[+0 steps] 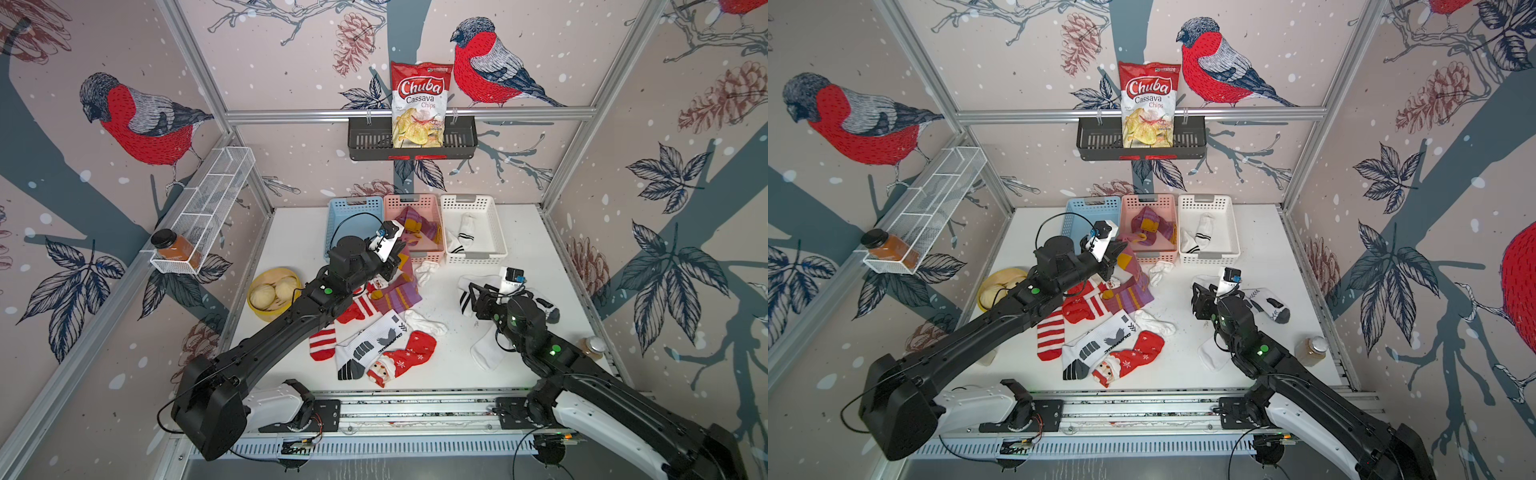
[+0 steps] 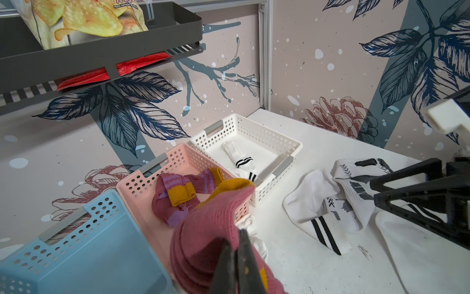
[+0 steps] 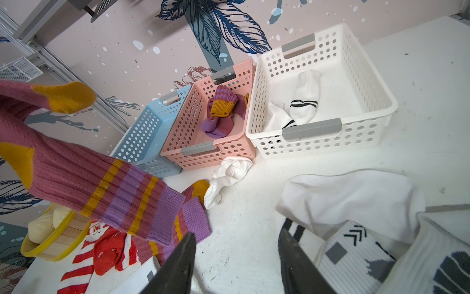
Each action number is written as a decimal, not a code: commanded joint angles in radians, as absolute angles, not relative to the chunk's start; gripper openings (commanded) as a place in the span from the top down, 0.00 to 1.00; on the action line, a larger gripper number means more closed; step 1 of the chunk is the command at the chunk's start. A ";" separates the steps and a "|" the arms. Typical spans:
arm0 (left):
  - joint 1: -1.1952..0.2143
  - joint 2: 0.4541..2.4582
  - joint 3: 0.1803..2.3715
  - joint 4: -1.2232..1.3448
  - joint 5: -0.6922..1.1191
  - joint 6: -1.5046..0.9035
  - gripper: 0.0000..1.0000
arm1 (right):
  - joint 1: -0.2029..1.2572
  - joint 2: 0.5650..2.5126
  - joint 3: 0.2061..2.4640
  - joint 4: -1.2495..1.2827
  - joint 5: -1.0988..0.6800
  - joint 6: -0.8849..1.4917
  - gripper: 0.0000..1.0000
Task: Sort the socks into the basket by color
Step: Place the sock in the bin.
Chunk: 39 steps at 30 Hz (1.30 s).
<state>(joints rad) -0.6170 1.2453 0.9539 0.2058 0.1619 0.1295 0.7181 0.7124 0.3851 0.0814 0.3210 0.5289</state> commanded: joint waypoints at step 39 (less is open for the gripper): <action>-0.486 1.943 1.621 0.359 0.303 -0.072 1.00 | 0.721 0.679 0.396 0.061 0.330 0.551 0.45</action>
